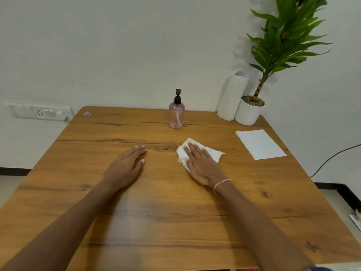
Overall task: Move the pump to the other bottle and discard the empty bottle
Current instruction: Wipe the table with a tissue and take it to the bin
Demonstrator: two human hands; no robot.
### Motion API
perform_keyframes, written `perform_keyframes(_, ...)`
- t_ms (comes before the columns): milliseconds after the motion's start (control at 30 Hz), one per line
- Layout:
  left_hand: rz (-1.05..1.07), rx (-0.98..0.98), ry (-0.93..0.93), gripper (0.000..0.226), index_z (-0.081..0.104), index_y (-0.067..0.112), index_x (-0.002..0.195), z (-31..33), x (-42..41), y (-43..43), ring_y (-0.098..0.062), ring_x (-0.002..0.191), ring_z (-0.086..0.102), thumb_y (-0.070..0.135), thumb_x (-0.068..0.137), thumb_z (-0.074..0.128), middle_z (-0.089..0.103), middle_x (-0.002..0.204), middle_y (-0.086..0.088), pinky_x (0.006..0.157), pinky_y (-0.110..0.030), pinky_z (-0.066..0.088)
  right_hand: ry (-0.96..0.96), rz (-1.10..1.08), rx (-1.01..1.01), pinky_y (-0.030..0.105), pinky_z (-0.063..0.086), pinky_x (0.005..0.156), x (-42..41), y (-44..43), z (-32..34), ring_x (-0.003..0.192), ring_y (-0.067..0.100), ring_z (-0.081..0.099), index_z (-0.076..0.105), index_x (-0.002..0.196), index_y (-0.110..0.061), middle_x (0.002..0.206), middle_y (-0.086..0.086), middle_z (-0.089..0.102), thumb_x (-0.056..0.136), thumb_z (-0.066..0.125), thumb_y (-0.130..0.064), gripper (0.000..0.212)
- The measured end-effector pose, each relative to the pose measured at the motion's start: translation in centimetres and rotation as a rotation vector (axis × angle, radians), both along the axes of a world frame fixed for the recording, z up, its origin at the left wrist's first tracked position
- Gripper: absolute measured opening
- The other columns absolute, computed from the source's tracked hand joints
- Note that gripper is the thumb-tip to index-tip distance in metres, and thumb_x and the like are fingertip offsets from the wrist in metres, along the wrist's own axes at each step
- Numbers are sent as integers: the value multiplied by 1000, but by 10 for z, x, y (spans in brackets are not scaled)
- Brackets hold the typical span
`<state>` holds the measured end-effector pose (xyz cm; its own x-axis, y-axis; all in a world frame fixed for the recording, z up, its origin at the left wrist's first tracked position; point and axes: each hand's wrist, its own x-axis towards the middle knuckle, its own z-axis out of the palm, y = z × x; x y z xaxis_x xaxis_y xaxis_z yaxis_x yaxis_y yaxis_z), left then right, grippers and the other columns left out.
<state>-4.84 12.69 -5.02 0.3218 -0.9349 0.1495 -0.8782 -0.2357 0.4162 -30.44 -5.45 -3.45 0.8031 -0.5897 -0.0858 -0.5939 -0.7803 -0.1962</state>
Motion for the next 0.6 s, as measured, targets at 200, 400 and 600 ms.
perform_keyframes(200, 26, -26, -16, 61, 51, 22, 153, 1, -5, -1, -16, 151, 41, 48, 99, 36, 49, 161, 4, 119, -26, 27, -10, 93, -30, 35, -9, 132, 15, 34, -5, 164, 14, -12, -4, 169, -22, 177, -2, -12, 112, 12, -40, 62)
perform_keyframes(400, 39, -40, -3, 54, 52, 24, 152, -1, -6, -2, -13, 151, 40, 43, 103, 41, 50, 160, 6, 120, -28, 29, -44, 138, 7, 34, -8, 132, 19, 58, -3, 164, 13, -10, -2, 169, -23, 177, -3, -10, 98, -3, -51, 76)
perform_keyframes(600, 41, -49, 5, 59, 53, 24, 151, 0, -6, 0, -13, 151, 41, 47, 99, 38, 50, 160, 7, 121, -31, 32, -70, 223, -48, 35, -6, 133, 16, 93, -7, 164, 16, -8, 3, 170, -23, 178, 1, -5, 97, -1, -46, 77)
